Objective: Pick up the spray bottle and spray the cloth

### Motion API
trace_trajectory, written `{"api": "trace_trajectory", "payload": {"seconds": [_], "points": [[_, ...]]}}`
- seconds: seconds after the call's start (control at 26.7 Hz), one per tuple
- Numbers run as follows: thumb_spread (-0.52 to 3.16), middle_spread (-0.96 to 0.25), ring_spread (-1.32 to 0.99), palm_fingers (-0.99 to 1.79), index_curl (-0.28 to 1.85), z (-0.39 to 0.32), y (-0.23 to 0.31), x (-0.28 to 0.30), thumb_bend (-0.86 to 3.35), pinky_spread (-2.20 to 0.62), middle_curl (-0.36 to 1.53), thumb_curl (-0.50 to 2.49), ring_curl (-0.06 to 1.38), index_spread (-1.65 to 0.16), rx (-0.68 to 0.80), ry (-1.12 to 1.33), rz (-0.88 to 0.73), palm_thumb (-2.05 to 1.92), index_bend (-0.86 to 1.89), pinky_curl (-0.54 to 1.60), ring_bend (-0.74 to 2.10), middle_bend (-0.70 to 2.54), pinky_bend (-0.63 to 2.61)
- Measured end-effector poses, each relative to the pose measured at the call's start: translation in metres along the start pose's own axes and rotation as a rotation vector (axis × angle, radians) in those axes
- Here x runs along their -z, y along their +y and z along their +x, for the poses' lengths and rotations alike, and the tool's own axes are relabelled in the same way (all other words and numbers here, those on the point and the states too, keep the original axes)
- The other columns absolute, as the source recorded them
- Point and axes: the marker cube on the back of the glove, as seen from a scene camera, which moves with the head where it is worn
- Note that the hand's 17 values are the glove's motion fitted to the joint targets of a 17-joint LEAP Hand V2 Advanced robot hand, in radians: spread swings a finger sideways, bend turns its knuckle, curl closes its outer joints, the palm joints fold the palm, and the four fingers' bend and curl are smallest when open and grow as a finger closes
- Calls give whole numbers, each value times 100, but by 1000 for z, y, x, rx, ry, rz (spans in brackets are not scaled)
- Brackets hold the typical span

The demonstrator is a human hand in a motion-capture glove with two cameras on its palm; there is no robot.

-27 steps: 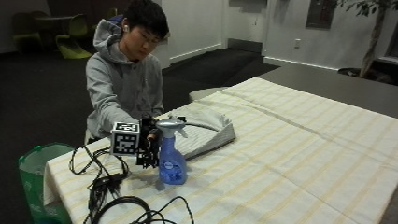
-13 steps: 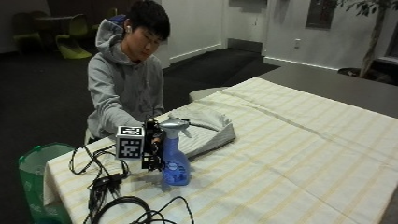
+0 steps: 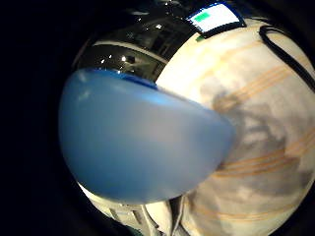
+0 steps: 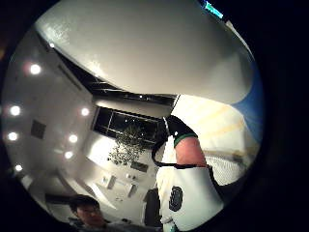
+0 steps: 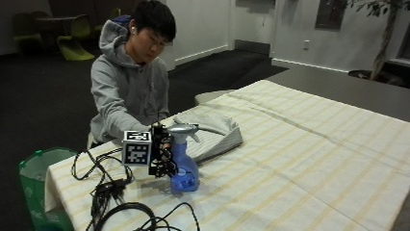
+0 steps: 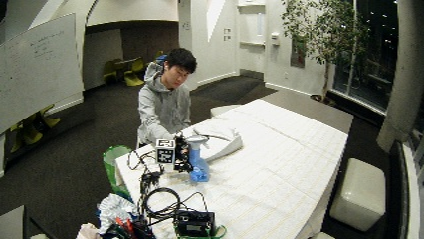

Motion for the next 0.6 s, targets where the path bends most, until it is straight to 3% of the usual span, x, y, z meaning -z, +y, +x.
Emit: {"api": "trace_trajectory", "payload": {"seconds": [0.19,0.6], "points": [[89,1,3,19,17,1,0,-4,-3,23,34,41,29,-30,-4,20,11,73,14,33,44,26,46],[85,-5,-5,97,27,-1,-14,-14,1,13,41,44,31,-24,13,55,135,86,26,25,51,47,20]]}}
